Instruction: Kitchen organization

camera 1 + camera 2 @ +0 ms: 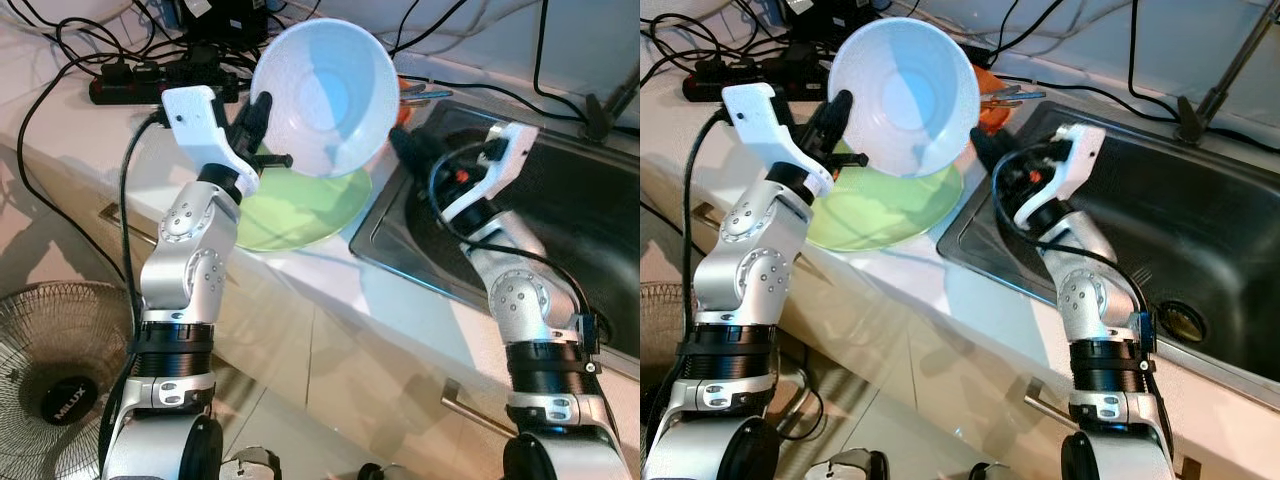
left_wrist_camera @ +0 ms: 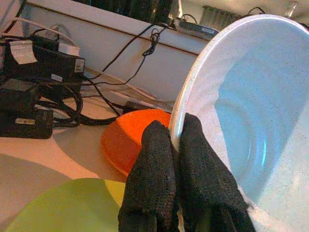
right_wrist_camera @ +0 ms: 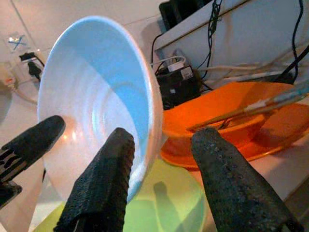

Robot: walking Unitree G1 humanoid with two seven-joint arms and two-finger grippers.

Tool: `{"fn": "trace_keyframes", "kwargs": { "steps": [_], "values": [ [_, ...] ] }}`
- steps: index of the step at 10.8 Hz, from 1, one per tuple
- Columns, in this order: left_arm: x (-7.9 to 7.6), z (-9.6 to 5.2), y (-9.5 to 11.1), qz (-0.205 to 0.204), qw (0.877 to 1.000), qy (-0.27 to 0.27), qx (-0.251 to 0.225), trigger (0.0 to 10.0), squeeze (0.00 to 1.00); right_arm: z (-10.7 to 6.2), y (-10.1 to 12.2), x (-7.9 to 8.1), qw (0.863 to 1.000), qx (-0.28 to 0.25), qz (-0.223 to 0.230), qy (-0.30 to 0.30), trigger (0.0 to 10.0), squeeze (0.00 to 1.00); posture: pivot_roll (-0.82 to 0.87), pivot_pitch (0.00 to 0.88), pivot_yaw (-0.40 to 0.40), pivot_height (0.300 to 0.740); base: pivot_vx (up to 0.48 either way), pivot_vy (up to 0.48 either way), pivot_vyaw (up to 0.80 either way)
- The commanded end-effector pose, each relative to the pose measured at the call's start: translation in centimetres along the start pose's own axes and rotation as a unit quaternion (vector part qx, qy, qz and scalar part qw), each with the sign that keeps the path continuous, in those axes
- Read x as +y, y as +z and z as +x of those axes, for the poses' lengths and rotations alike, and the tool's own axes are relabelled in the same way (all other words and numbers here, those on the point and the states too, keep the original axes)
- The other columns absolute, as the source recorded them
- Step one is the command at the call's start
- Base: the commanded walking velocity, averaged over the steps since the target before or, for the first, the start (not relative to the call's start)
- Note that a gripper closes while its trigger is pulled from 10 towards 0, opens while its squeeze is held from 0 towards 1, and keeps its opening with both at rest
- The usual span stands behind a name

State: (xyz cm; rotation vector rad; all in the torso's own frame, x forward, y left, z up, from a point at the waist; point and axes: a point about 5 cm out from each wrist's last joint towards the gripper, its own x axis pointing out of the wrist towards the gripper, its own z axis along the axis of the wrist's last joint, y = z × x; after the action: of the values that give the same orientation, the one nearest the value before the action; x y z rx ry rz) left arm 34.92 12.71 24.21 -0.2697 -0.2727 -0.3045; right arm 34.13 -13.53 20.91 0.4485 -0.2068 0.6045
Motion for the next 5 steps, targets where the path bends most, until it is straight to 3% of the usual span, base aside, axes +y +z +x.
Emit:
{"fn": "trace_keyframes", "kwargs": {
  "steps": [1,5],
  "values": [
    [-0.7,0.3,0.5,0.003,1.0,-0.017,-0.015,10.0,0.0,0.0,0.5,0.4,1.0,-0.008,-0.001,0.012,10.0,0.0,0.11,0.071,-0.01,0.74,0.0,0.0,0.0],
    [-1.9,0.2,0.3,-0.007,0.998,-0.063,-0.008,10.0,0.0,0.2,0.0,0.6,1.0,0.002,0.003,0.009,10.0,0.0,0.12,0.08,-0.012,0.74,0.0,0.0,0.0]
  ]
}}
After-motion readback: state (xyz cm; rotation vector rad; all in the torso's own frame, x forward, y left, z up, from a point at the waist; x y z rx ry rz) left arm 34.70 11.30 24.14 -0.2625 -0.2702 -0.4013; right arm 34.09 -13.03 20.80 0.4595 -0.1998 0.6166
